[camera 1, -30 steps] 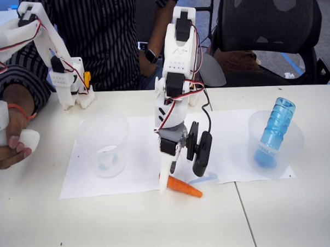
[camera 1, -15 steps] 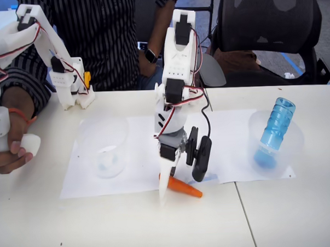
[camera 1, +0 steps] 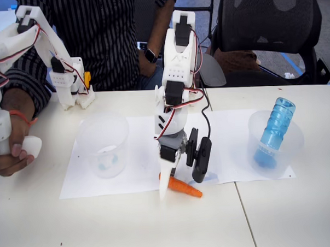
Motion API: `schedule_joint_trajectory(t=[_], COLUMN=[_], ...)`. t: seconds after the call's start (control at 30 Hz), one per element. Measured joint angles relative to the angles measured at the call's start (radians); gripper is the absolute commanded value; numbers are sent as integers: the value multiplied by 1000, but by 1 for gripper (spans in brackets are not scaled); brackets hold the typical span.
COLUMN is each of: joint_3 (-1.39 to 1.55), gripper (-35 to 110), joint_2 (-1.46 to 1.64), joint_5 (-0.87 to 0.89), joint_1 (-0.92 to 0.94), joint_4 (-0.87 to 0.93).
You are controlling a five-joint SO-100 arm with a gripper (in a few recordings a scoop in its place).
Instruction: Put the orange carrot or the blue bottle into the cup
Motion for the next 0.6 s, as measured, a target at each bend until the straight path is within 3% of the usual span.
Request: schedule_joint_trajectory(t=[0.6], joint_3=[0], gripper=[12], joint_2=[0], joint_5=[-3], joint_1=[0], joint_4=[0])
